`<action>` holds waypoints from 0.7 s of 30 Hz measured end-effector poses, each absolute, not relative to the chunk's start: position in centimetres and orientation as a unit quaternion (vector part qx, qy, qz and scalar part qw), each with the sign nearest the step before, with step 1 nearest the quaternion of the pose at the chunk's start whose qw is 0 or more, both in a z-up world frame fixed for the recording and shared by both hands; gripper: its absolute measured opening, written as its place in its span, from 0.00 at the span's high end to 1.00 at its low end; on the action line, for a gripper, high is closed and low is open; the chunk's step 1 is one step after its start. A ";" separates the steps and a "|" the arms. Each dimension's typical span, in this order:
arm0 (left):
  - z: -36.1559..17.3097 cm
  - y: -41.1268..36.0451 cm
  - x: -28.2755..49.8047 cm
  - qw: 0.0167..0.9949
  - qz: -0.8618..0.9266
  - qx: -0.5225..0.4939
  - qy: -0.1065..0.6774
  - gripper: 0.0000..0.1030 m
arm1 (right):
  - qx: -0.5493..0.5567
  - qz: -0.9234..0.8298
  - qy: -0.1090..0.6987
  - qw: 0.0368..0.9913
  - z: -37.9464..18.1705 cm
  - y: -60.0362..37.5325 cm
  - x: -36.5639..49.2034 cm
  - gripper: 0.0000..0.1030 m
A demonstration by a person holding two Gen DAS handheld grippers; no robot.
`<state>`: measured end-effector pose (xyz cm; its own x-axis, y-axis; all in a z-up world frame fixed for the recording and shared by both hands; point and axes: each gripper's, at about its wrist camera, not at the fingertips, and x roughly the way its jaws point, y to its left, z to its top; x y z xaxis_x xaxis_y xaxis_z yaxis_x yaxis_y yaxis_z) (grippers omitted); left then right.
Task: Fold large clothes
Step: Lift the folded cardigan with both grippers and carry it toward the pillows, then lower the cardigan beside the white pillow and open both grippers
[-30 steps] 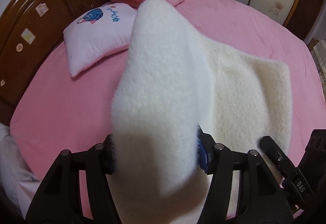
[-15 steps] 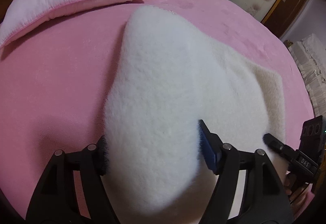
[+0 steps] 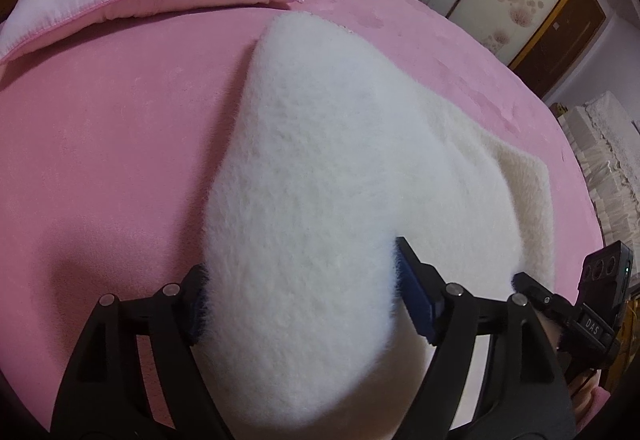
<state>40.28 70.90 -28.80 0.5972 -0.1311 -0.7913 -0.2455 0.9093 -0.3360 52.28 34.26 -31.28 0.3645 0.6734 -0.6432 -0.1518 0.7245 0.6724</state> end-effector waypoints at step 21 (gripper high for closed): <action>-28.5 65.9 27.4 0.880 0.225 -0.263 0.324 0.05 | 0.153 0.191 0.461 0.853 -25.6 28.5 40.9 0.24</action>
<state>27.43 65.94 -28.50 0.6884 0.2251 -0.6895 -0.5666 0.7603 -0.3175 40.92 28.50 -25.56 0.5026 0.4664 -0.7279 -0.1847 0.8805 0.4366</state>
